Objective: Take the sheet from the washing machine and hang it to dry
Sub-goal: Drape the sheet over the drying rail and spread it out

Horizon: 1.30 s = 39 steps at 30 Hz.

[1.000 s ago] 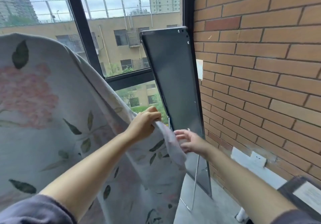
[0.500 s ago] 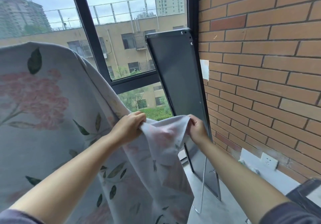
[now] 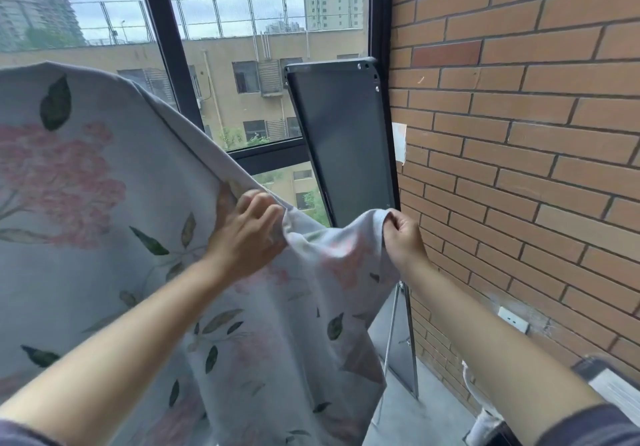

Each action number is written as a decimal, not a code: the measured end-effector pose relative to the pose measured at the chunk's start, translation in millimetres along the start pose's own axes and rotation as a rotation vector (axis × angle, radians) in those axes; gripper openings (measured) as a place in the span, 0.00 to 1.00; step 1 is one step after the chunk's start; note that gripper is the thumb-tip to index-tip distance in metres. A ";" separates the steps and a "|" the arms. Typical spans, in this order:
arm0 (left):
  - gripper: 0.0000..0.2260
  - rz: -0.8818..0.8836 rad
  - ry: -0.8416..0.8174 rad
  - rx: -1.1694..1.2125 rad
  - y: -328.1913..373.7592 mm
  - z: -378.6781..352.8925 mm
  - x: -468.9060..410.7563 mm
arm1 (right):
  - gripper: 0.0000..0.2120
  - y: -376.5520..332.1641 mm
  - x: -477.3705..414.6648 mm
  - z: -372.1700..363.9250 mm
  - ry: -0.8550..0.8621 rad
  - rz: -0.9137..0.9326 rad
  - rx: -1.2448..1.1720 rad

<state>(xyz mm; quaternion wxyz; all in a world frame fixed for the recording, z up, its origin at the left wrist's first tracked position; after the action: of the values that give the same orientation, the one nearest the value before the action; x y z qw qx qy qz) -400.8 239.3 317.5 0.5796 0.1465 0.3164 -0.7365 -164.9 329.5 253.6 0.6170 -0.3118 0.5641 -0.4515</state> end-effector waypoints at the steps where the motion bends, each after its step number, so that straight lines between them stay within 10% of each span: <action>1: 0.21 -0.036 0.010 -0.064 -8.7 12.3 -5.9 | 0.18 2.4 0.1 2.6 0.004 0.005 0.029; 11: 0.20 0.442 0.201 -0.402 -160.2 133.2 -44.3 | 0.13 49.3 -14.7 23.9 0.068 -0.179 0.151; 32: 0.23 0.586 0.185 -0.440 -171.4 115.3 -43.4 | 0.13 86.6 -11.8 25.4 0.178 -0.424 0.104; 39: 0.25 0.315 0.183 -0.194 -89.4 37.7 -24.4 | 0.13 84.9 5.8 9.9 0.123 -0.457 0.012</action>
<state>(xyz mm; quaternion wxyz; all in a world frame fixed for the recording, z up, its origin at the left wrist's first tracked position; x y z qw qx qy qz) -472.7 245.3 386.7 0.6678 0.2036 0.4104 -0.5866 -138.0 356.8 176.9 0.4652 -0.3997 0.5126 -0.6009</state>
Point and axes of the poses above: each hand's wrist, its own x-axis away from the middle knuckle, its own z-axis out of the back of the hand, y = z × x, the point moved 8 cm from there along -x, towards the middle knuckle, and after that the axes turned 2 degrees about z, right-handed, at the moved point
